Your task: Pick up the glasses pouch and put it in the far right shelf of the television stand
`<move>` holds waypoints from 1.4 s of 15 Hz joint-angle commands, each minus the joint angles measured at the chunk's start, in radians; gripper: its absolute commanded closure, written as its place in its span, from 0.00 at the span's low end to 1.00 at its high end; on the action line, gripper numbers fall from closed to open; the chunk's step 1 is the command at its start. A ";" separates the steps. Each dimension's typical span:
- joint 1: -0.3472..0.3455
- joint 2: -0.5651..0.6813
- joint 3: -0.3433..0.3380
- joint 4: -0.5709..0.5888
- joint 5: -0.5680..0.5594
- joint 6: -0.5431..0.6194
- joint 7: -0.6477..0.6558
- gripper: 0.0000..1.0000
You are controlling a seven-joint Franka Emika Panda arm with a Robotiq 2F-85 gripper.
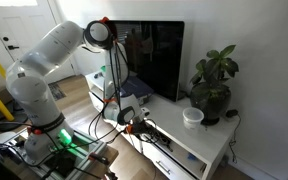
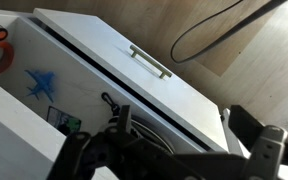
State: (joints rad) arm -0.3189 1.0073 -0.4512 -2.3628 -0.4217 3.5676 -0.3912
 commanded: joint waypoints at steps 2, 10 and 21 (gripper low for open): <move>-0.010 -0.007 0.013 -0.004 0.024 -0.005 -0.028 0.00; -0.096 -0.253 0.047 -0.171 -0.014 -0.027 0.009 0.00; -0.231 -0.563 0.120 -0.345 0.055 -0.065 0.123 0.00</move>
State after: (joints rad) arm -0.5475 0.5243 -0.3334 -2.6570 -0.4123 3.4905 -0.2660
